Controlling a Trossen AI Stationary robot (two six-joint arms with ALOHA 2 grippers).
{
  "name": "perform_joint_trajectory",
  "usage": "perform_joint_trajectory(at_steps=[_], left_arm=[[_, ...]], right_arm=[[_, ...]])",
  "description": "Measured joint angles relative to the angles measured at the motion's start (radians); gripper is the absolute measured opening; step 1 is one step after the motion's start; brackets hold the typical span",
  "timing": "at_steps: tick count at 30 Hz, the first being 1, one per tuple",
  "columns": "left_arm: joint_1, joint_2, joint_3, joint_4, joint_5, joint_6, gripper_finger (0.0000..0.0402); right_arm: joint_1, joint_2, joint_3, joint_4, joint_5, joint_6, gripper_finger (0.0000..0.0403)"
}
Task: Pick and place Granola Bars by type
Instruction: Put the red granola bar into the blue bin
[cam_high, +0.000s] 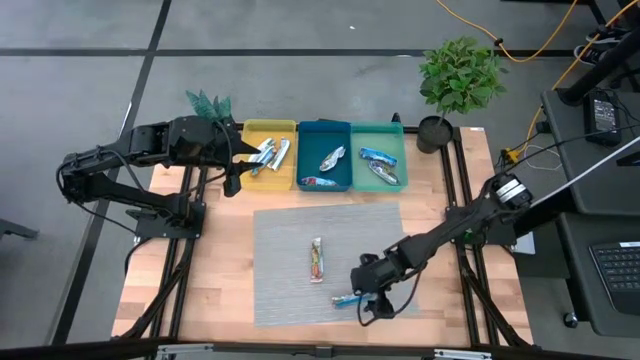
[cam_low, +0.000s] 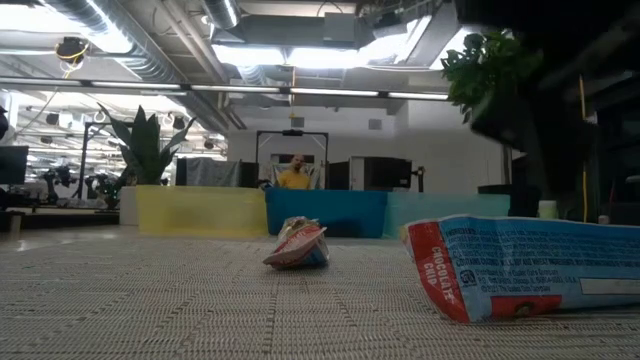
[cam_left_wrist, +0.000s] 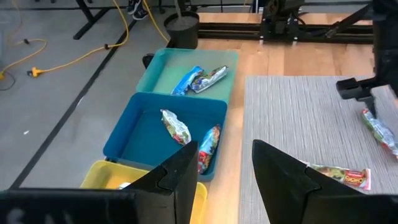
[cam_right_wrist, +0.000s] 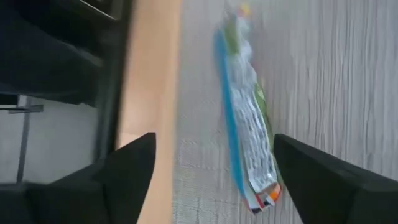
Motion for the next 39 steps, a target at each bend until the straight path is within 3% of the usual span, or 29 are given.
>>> perform_joint_trajectory(at_steps=[10, 14, 19, 30, 34, 39], left_arm=[[0.000, 0.000, 0.000, 0.002, 0.022, -0.008, 0.0143], [0.000, 0.000, 0.000, 0.003, 0.048, -0.008, 0.0143], [0.000, 0.000, 0.000, 0.003, 0.048, -0.011, 0.0143], [0.000, 0.000, 0.000, 0.003, 0.048, -0.019, 0.0143], [0.000, 0.000, 0.000, 0.003, 0.048, -0.019, 0.0143], [0.000, 0.000, 0.000, 0.003, 0.048, -0.017, 0.0143]], right_arm=[[0.000, 0.094, 0.003, -0.112, 0.105, 0.102, 0.0334], [0.000, 0.101, 0.005, -0.133, 0.118, 0.114, 0.0320], [-0.002, 0.102, 0.004, -0.139, 0.122, 0.130, 0.0263], [0.000, 0.109, 0.043, -0.152, 0.095, 0.138, 0.0078], [-0.001, 0.109, 0.076, -0.179, 0.098, 0.135, 0.0043], [-0.002, 0.109, 0.171, -0.306, 0.103, 0.076, 0.0034]])
